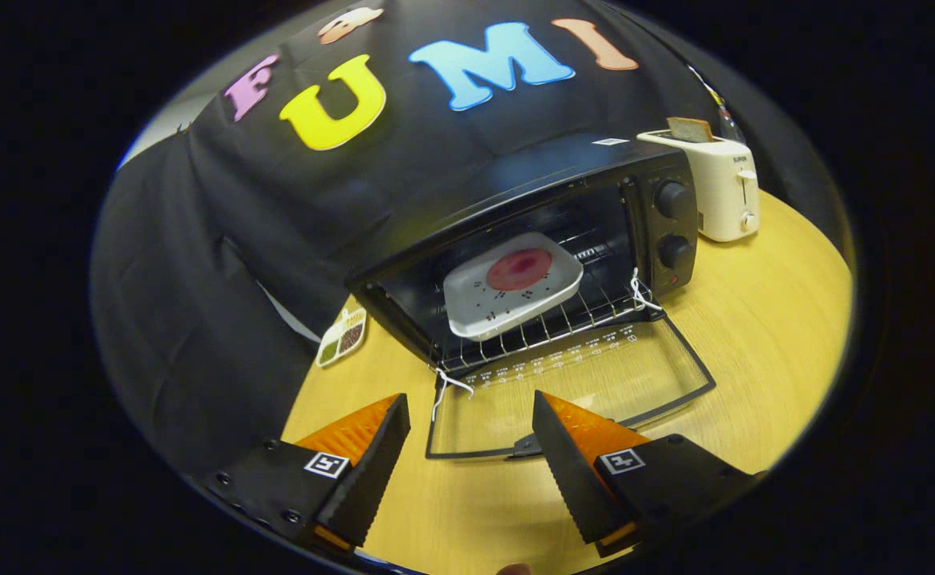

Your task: Open the toaster oven, put the food inside, and close the toaster oven door.

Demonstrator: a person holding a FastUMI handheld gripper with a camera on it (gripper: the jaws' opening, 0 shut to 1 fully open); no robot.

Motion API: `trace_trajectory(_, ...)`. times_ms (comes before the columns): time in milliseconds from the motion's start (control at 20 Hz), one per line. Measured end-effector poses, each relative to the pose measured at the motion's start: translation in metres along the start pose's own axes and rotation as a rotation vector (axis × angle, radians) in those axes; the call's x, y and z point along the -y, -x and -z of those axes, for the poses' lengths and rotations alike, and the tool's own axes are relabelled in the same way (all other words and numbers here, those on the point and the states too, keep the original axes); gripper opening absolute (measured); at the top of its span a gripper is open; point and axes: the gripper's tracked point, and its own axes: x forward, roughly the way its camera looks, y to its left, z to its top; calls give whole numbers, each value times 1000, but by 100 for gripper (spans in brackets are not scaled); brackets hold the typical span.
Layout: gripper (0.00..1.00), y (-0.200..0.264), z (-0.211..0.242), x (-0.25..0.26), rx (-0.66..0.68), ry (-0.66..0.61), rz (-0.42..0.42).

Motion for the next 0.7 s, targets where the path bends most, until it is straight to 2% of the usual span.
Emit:
trace_trajectory(350,98,-4,45,29,-136,217,102)
trace_trajectory(700,98,-9,72,63,-266,251,180)
